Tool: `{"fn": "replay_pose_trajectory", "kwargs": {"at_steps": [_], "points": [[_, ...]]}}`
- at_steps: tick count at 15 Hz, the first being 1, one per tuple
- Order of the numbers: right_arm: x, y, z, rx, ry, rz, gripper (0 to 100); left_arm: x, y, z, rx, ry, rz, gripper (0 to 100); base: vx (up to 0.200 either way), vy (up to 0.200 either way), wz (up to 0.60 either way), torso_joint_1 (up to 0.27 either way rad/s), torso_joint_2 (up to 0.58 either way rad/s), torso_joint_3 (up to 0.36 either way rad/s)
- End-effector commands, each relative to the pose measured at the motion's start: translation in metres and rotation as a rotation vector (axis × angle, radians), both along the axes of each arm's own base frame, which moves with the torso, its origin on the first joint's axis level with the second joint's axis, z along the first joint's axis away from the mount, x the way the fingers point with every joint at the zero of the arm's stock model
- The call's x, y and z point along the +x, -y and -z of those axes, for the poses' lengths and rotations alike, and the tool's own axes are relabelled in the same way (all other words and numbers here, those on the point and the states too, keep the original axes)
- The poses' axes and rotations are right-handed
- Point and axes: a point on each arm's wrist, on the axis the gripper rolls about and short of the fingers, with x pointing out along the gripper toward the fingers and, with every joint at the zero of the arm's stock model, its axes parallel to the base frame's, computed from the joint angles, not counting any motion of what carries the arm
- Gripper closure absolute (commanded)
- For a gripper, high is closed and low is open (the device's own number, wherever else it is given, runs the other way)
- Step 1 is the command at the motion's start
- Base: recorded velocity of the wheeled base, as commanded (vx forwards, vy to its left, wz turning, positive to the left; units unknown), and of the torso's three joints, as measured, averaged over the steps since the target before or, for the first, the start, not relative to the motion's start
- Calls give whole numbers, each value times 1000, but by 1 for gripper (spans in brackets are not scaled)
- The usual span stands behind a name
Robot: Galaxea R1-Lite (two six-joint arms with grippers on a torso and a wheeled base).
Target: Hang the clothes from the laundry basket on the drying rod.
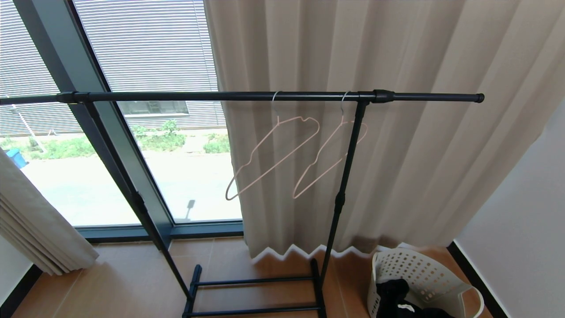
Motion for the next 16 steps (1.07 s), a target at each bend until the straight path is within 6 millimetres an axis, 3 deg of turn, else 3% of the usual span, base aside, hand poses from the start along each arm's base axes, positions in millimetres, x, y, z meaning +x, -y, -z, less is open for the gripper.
{"fn": "replay_pose_trajectory", "kwargs": {"at_steps": [1, 16], "points": [[0, 0, 0, 0, 1, -3, 0, 0, 0, 0, -2, 0, 1, 0, 0, 0, 0, 0, 0, 0], [1, 0, 0, -5, -11, -8, 0, 0, 0, 0, -6, -2, 10, 0, 0, 0, 0, -8, 18, 11]]}}
